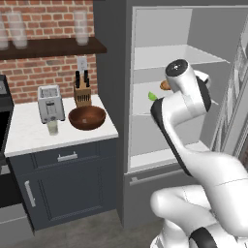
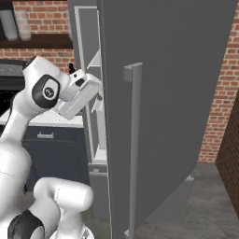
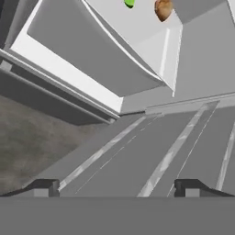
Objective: Grab a lemon wedge from the fridge and one ice cube from the ice bowl, and put them in the glass of lemonade.
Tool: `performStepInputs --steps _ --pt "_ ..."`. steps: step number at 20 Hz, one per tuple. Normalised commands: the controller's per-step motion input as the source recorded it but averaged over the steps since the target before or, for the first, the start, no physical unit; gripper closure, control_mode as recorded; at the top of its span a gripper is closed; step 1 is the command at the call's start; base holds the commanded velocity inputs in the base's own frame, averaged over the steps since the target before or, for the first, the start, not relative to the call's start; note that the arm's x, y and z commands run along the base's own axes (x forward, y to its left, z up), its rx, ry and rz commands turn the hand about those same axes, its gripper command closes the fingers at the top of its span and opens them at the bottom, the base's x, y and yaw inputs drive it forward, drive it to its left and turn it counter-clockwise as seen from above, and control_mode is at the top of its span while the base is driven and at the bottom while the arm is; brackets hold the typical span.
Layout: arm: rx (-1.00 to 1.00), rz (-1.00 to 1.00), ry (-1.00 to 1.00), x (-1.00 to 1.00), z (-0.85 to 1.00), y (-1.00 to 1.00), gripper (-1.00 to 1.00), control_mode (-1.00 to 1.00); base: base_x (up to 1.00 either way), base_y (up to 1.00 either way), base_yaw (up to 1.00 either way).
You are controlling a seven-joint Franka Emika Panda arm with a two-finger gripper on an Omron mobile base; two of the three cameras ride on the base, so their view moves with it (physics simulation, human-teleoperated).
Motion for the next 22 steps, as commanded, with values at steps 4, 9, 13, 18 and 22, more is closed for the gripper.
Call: performStepInputs --steps 4,9,13,18,22 --pt "-0.07 0.0 0.11 0.83 -0.37 -0.86 -1.0 -1.0 0.0 0.0 0.0" --pt "-0.06 0.0 0.13 0.58 -0.38 -0.98 -1.0 -1.0 0.0 0.0 0.0" --pt "-0.01 -0.04 0.12 0.03 -0.41 -1.0 -1.0 -1.0 0.0 0.0 0.0" --pt "0.0 -0.13 0.01 -0.58 -0.5 -1.0 -1.0 -1.0 0.0 0.0 0.0" --pt "0.0 -0.12 0.0 -0.74 -0.43 -1.0 -1.0 -1.0 0.0 0.0 0.0"
